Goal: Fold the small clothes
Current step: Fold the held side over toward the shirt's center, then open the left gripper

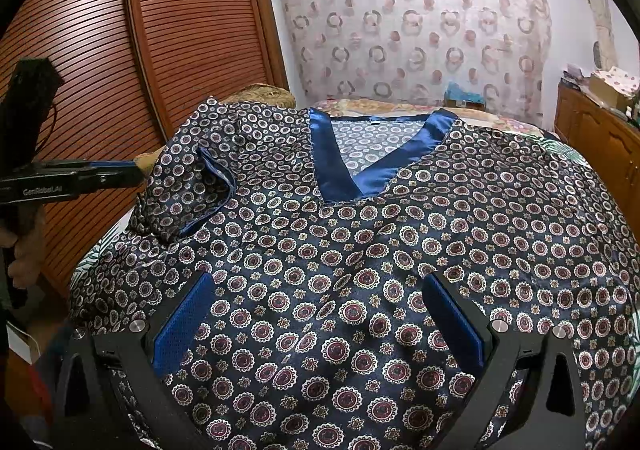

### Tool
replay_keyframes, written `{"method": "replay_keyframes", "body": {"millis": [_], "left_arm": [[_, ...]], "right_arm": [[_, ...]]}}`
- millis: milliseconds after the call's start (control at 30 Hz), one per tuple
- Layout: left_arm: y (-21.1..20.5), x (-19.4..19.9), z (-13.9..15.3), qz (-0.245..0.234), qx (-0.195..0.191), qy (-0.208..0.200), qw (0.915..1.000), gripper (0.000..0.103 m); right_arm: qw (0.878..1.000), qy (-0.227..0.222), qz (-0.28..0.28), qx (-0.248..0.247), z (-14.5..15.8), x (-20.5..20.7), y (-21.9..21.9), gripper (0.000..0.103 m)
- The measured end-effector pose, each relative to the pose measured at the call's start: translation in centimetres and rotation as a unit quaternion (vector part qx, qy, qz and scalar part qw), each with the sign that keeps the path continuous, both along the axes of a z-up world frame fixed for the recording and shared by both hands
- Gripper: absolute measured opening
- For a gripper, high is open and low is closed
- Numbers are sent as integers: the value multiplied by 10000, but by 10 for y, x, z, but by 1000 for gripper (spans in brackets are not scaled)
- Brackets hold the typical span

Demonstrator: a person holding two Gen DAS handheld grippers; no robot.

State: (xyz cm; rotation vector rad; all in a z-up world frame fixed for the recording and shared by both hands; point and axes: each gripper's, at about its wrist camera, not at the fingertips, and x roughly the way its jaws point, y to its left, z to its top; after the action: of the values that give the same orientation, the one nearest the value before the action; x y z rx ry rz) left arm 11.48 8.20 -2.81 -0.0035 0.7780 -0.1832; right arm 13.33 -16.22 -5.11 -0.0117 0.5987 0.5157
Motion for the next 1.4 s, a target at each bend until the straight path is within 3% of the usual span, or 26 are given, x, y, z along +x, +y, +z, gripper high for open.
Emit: {"method": "replay_keyframes", "body": {"millis": [100, 233, 467, 633, 733, 1000, 1400], "left_arm": [[10, -2, -9, 125, 83, 21, 9999, 51], [24, 5, -35, 319, 142, 300, 9989, 68], [39, 15, -77, 501, 148, 783, 9956, 71], [33, 8, -82, 492, 330, 570, 9966, 75], [33, 5, -84, 533, 273, 468, 9971, 80], [34, -2, -87, 641, 259, 319, 9971, 83], [48, -26, -88, 862, 192, 273, 9957, 83]], "right_arm": [[10000, 5, -4, -6, 0, 0, 0, 103], [10000, 12, -2, -23, 0, 0, 1, 103], [10000, -21, 11, -45, 0, 0, 2, 103], [9999, 3, 78, -109, 5, 3, 5, 103], [9997, 43, 226, -75, 14, 10, 11, 103], [9970, -193, 673, -320, 48, 39, 53, 103], [9869, 477, 1236, -919, 22, 132, 154, 98]]}}
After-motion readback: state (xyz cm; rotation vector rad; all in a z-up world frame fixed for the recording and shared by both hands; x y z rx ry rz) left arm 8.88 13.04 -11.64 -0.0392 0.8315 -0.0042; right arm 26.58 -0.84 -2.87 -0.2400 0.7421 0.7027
